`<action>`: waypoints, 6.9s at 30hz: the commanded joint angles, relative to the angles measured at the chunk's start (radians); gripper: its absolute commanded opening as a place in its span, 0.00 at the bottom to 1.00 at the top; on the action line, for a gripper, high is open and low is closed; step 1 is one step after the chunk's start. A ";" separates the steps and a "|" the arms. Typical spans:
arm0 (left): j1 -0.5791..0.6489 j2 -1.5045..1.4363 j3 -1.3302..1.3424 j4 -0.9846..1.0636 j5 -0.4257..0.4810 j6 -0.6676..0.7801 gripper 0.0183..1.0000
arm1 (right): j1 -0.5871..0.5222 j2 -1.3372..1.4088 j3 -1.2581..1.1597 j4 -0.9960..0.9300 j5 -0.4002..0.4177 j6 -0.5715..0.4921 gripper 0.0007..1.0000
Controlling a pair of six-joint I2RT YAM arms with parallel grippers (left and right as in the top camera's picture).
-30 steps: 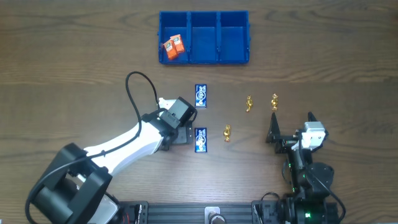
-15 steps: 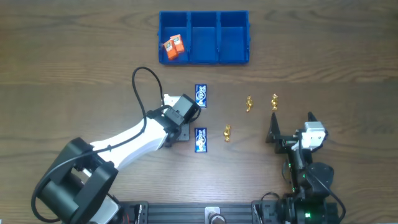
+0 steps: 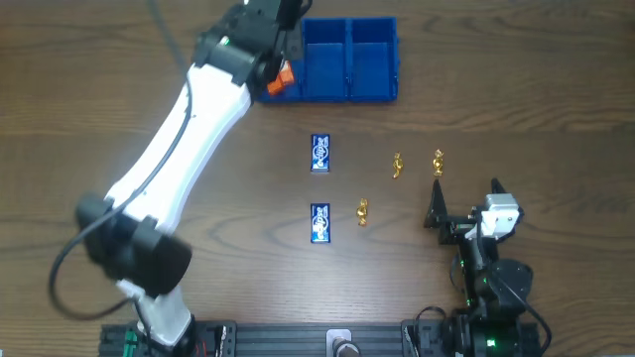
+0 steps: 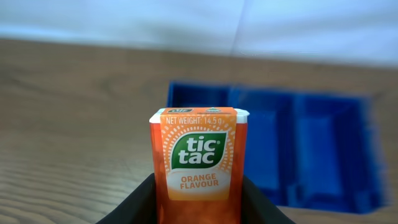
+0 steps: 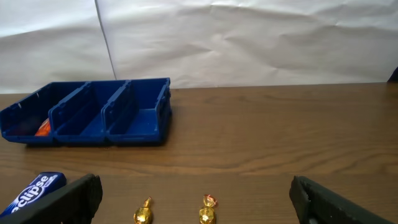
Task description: Sort Candies Into Trays
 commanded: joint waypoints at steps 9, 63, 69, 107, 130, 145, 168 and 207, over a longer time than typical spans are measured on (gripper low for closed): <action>0.085 0.250 0.021 0.023 0.236 0.009 0.36 | 0.008 -0.004 -0.002 -0.005 0.006 -0.005 1.00; 0.462 -1.902 -1.881 0.803 0.446 0.330 1.00 | 0.008 -0.004 -0.002 -0.005 0.006 -0.006 1.00; 0.462 -1.912 -1.910 0.663 0.448 0.331 1.00 | 0.008 -0.004 -0.002 -0.005 0.006 -0.005 1.00; 0.462 -1.912 -1.910 0.664 0.449 0.331 1.00 | 0.444 1.141 1.086 -0.736 -0.300 0.236 1.00; 0.462 -1.912 -1.910 0.664 0.449 0.331 1.00 | 0.857 1.817 1.091 -0.674 0.110 0.724 1.00; 0.462 -1.912 -1.910 0.664 0.449 0.331 1.00 | 0.858 1.841 1.091 -0.665 0.123 0.732 0.55; 0.462 -1.912 -1.910 0.664 0.449 0.331 1.00 | 0.595 1.930 2.006 -1.029 0.288 0.353 0.18; 0.462 -1.912 -1.910 0.664 0.449 0.331 1.00 | 0.653 2.010 1.468 -0.668 0.190 0.590 0.77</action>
